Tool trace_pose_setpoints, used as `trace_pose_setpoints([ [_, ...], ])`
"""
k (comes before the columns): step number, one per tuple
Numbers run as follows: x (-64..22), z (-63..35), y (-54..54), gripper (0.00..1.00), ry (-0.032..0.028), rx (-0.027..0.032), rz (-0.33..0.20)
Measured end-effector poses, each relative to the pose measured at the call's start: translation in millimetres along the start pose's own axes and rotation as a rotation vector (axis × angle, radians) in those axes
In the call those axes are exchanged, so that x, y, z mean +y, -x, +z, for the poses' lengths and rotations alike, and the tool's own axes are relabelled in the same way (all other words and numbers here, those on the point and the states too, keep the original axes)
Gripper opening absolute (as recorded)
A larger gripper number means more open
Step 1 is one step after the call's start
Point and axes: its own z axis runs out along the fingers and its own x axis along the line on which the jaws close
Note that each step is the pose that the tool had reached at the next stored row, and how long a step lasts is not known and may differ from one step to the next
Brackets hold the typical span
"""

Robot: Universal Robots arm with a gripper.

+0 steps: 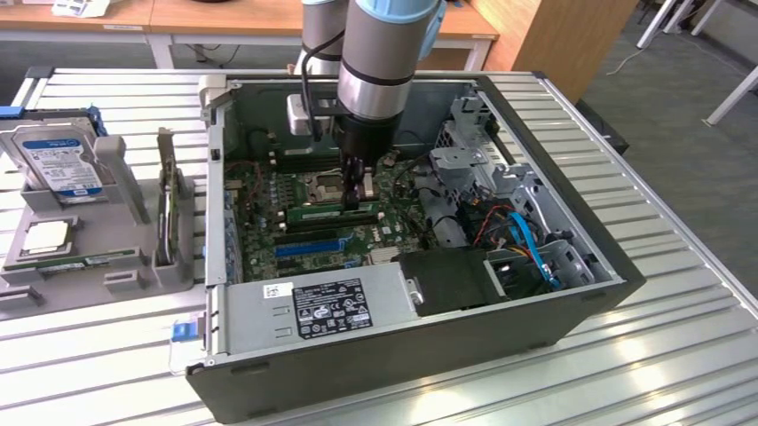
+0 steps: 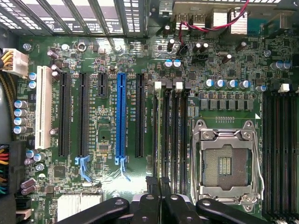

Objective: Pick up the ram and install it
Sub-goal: 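Insert the ram into the slot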

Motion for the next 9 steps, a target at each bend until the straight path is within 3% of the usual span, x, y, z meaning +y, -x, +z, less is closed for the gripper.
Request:
trace_pose_setpoints([
  [9,-0.1,2.9,-0.1,0.12,-0.0001,-0.0002,0.000],
])
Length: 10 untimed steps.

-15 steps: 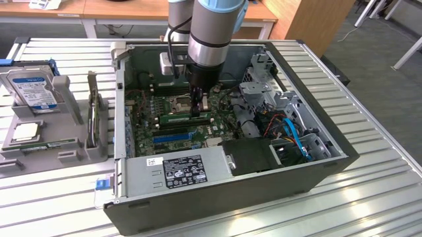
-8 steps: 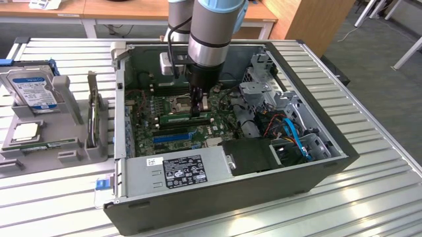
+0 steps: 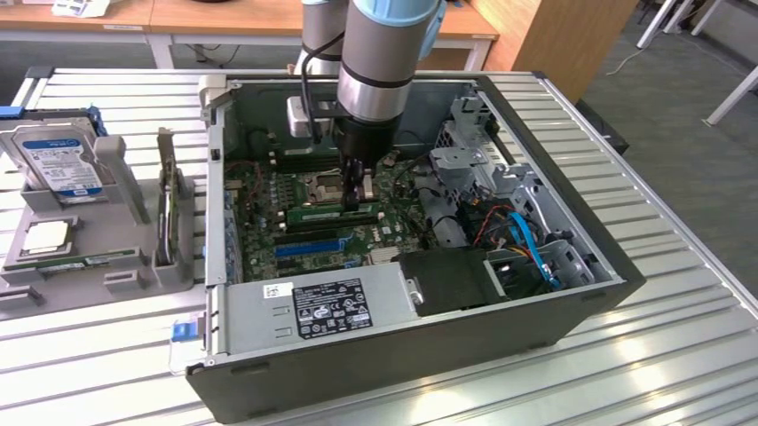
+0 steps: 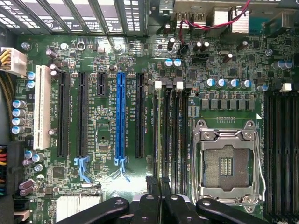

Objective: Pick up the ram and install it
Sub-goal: 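Insert the ram into the slot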

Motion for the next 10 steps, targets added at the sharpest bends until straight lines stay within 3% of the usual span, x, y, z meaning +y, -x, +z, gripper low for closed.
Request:
trace_pose_setpoints([
  [10,-0.1,1.8,-0.1,0.12,0.0001,0.0003,0.000],
])
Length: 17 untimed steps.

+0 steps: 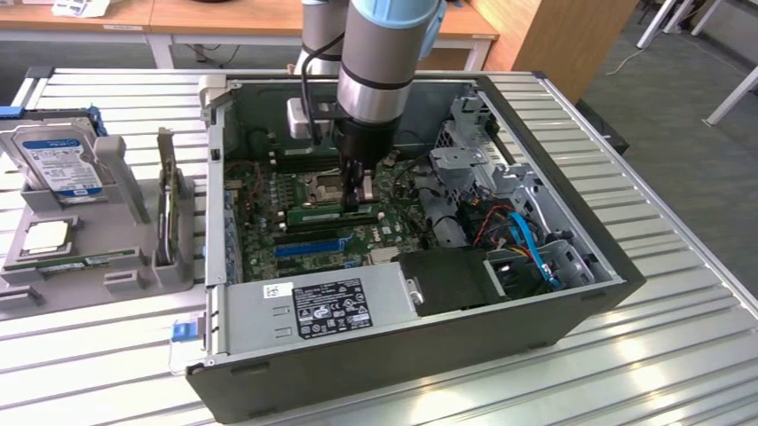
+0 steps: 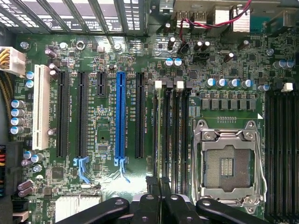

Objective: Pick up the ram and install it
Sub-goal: 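Insert the ram into the slot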

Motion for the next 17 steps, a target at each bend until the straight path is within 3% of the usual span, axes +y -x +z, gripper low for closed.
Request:
trace_pose_setpoints([
  [17,0.2,3.8,-0.1,0.12,0.0000,0.0000,0.000],
])
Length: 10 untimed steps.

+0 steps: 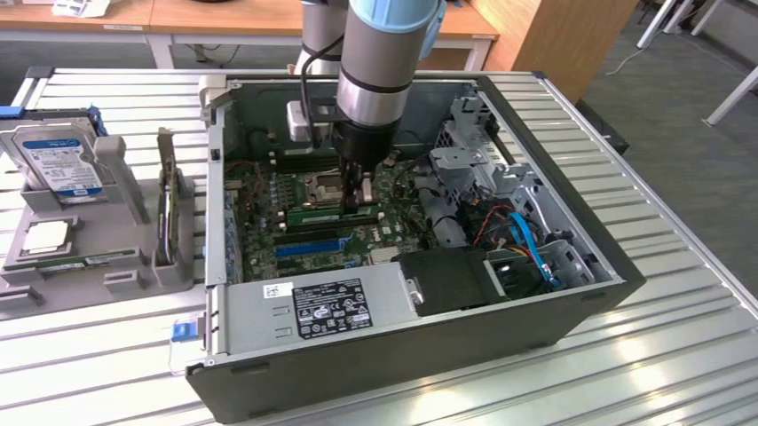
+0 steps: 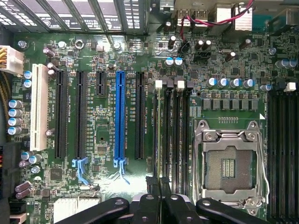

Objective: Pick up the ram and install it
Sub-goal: 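Insert the ram into the slot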

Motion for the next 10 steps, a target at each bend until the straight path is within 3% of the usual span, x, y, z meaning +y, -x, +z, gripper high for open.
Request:
trace_pose_setpoints([
  [10,0.1,2.7,-0.1,0.12,0.0000,0.0001,0.000],
])
